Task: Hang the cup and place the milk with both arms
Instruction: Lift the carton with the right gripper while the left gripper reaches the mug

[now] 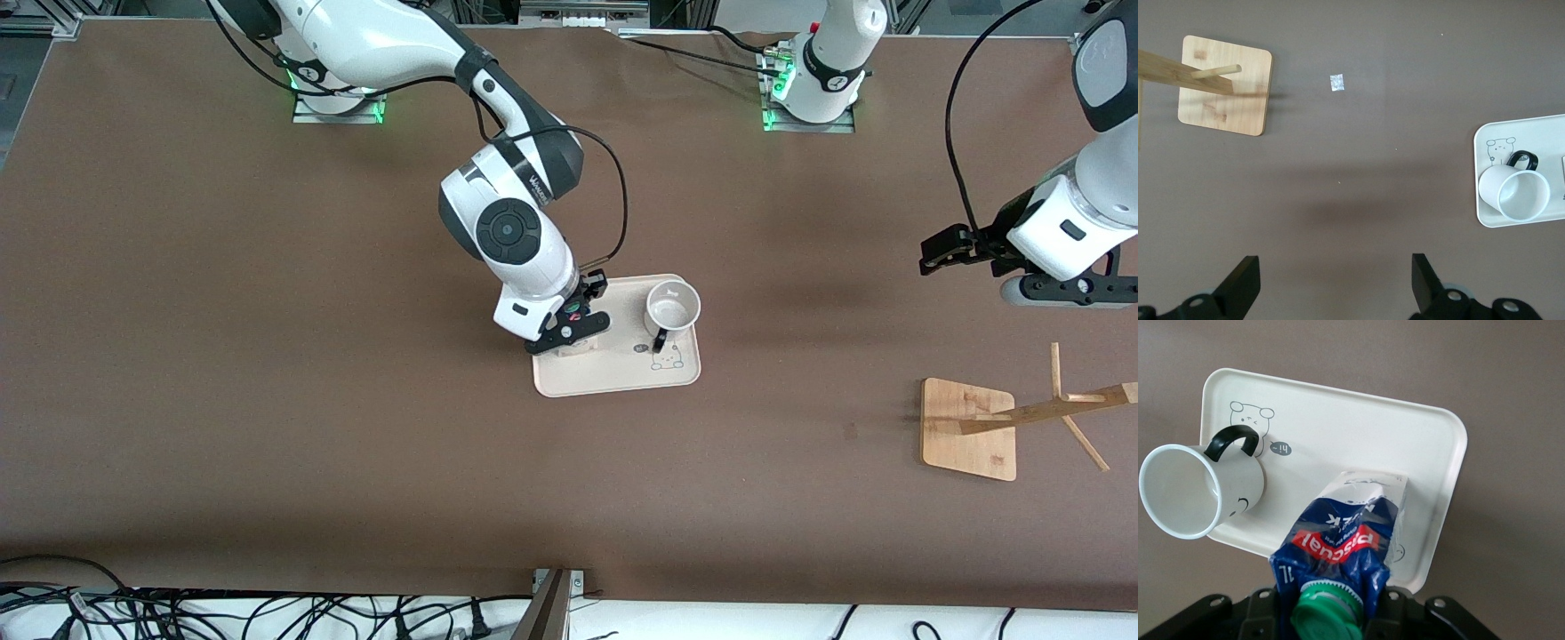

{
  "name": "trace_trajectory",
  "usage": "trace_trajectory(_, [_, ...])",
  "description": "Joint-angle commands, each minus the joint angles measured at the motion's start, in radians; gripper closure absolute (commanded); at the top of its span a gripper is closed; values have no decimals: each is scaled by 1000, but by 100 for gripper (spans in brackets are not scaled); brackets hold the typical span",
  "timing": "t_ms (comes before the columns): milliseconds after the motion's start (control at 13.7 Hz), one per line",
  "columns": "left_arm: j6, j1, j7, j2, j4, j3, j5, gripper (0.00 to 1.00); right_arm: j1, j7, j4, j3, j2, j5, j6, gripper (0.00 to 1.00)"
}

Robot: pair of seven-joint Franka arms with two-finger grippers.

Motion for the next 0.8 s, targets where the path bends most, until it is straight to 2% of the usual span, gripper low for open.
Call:
trace_trajectory(0, [-39,-18,11,11,29,-20,-19,0,13,-7,2,-18,-49,17,-59,56])
trace_trajectory(146, [-39,-21,8,14,29,-28,-20,0,13,-10,2,-39,-100,17,-104,56])
trace_trajectory(438, [-41,-21,8,49,27,-28,-108,0,-5,-18,-10,-96,-215,20,-185,56])
trace_trajectory(731, [-38,-74,5,89,26,-29,-149,0,-75,-18,-152,-170,-391,20,-248,55])
